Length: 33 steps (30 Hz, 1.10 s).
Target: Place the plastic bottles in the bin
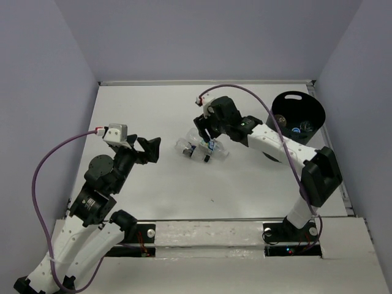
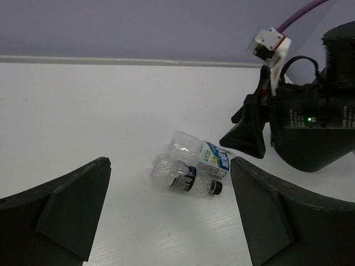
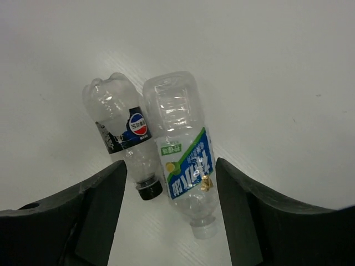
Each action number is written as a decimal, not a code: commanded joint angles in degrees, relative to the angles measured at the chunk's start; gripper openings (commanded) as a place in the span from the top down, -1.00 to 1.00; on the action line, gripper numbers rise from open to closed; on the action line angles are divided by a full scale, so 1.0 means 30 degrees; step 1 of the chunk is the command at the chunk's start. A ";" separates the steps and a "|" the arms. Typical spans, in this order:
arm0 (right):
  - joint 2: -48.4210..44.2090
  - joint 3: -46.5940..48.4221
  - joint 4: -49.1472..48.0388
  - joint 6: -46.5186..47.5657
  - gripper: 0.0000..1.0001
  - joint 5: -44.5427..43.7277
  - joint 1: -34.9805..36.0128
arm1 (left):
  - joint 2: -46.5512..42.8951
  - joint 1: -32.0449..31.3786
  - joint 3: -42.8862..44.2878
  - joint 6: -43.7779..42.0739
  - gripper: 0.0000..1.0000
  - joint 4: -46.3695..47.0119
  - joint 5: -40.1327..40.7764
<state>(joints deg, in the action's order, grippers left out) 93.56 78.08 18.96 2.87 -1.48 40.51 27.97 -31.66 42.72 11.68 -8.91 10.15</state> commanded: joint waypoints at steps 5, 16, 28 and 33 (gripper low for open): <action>0.4844 0.4175 0.1472 0.3431 -0.55 0.0966 0.3046 | -0.0414 0.0270 -0.0119 0.0061 -0.98 0.0625 0.0715; 0.8246 0.6286 0.1736 0.3817 -0.49 -0.0592 0.3664 | -0.2027 0.0768 -0.0265 0.0295 -0.98 0.0713 0.2387; 0.7255 0.6023 0.1270 0.3351 -0.45 -0.2051 0.4045 | -0.2027 0.1002 -0.0265 0.0325 -0.98 0.0830 0.1948; 0.6783 0.6081 0.0011 0.0131 -0.46 -0.6618 0.4045 | -0.2027 0.1149 -0.0294 0.0325 -0.98 0.0860 0.1655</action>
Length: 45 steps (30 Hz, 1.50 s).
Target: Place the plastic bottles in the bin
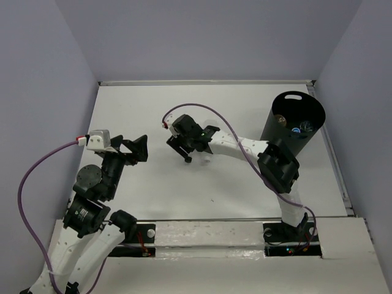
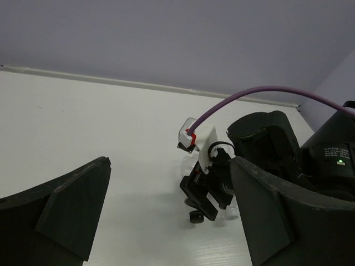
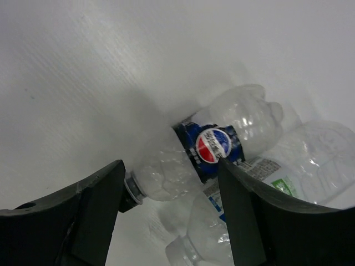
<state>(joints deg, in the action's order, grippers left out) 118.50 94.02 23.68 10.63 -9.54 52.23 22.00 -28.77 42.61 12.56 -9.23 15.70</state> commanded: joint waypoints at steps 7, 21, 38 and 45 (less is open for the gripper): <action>-0.1210 0.1297 -0.1771 -0.6675 -0.66 -1.0694 -0.1291 | -0.0067 0.0217 -0.0258 0.0033 -0.98 0.0969 -0.0429; 0.2131 0.3991 -0.0043 -0.8143 -0.89 -0.8247 -0.4020 | 0.0050 0.0217 -0.0258 0.0033 -0.98 0.1028 -0.0723; 0.2396 0.2295 0.0045 -1.0224 -0.94 -0.8012 -0.4372 | 0.0225 0.0246 -0.0258 0.0033 -0.98 0.1086 -0.1133; 0.2368 0.2148 0.0045 -1.0194 -0.50 -0.8274 -0.4548 | 0.0342 0.0275 -0.0287 0.0062 -0.98 0.1086 -0.1133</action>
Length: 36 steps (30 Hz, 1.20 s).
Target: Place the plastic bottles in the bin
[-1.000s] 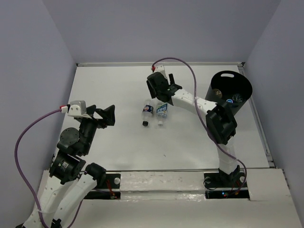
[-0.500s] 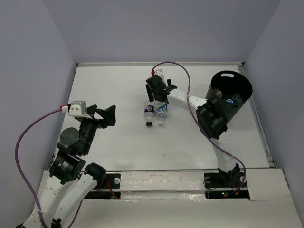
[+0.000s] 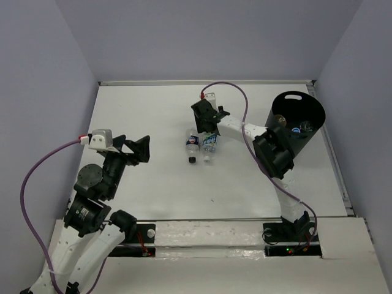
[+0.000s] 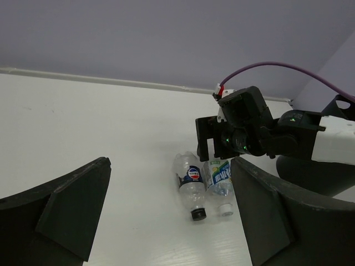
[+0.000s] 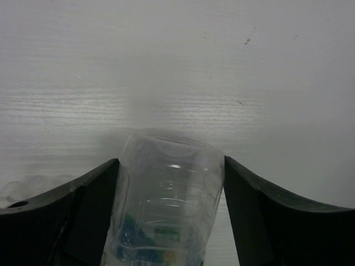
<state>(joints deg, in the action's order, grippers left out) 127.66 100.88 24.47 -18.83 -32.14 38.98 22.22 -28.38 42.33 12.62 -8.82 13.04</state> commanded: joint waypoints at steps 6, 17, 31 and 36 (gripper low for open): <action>-0.1622 -0.0257 -0.0246 0.0182 0.17 -0.1678 -0.0133 | 0.0562 0.0173 -0.0163 0.0041 -0.98 0.1006 -0.0478; -1.0286 -0.3390 -0.3167 0.2639 0.38 -0.1938 -0.0133 | 0.0738 0.0319 -0.0163 0.0099 -0.98 0.1123 -0.0771; -1.8587 -1.0917 -1.9335 1.3623 0.35 -0.5839 -0.8538 | -0.0140 0.0408 -0.0222 0.0129 -0.98 0.1124 -0.1064; -1.7505 -1.3611 -2.8097 1.8249 0.34 -0.4758 -0.9127 | -0.0432 0.0408 -0.0251 0.0187 -0.98 0.1153 -0.1299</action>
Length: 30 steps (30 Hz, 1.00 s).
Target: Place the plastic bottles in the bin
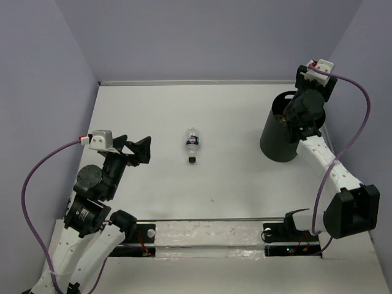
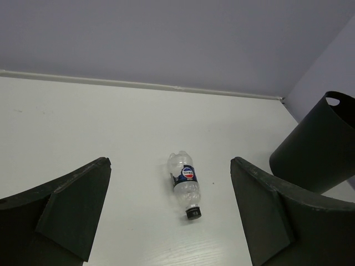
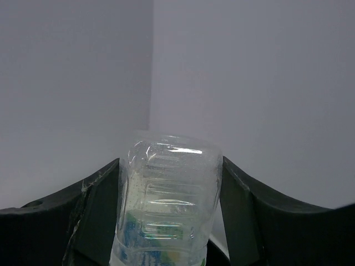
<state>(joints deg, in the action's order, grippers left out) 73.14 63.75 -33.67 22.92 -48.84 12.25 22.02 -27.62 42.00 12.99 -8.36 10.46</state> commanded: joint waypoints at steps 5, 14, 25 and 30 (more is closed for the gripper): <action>0.2480 -0.1620 -1.3291 0.6913 0.34 0.1427 -0.0216 | -0.0514 0.0124 -0.0142 0.0063 -0.98 0.0970 -0.0440; 0.3335 -0.4367 -1.5381 0.5260 0.21 0.0989 -0.0216 | -0.0573 0.0153 -0.0142 0.0063 -0.98 0.0999 -0.0322; -0.1757 -0.3793 -0.4577 -0.3028 -0.57 0.3005 -0.0216 | -0.0104 0.0153 -0.0142 0.0064 -0.98 0.1029 -0.0352; -0.3227 -0.2091 0.2191 -0.6403 -0.52 0.5370 -0.0216 | 0.0042 0.0211 -0.0142 0.0063 -0.98 0.1000 -0.0264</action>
<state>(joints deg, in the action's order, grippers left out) 66.24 52.80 -43.81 15.35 -39.90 11.97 21.28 -27.51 41.95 13.19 -8.36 9.89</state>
